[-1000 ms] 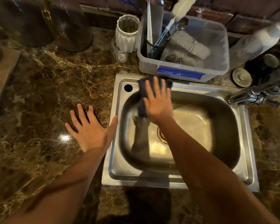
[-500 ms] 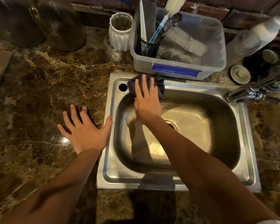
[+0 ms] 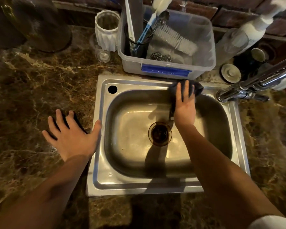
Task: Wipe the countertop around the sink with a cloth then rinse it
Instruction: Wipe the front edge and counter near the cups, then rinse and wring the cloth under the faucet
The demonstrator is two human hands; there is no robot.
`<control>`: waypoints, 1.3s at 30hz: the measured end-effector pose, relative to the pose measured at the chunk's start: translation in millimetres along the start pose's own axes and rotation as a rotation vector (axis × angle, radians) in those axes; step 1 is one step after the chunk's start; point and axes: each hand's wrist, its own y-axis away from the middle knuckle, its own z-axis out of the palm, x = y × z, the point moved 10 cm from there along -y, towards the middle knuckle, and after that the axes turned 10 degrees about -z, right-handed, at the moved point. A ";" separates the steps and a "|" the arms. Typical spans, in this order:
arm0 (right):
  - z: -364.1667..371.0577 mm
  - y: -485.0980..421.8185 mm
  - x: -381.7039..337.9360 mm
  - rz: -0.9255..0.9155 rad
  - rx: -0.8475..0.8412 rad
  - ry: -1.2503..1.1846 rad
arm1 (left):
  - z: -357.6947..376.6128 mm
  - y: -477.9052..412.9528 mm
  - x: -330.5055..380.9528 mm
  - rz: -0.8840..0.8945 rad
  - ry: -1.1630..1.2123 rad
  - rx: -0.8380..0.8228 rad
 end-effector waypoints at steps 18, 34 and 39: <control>-87.3 22.9 60.0 0.356 -0.155 -0.349 | -3.0 0.7 1.9 0.004 -0.005 -0.034; -145.3 227.0 -207.0 0.418 -0.126 -1.660 | -102.7 192.9 -23.6 -0.333 1.219 -0.973; -178.6 285.6 -231.6 0.258 -0.116 -1.319 | -126.2 236.4 -72.1 -0.185 1.050 -1.051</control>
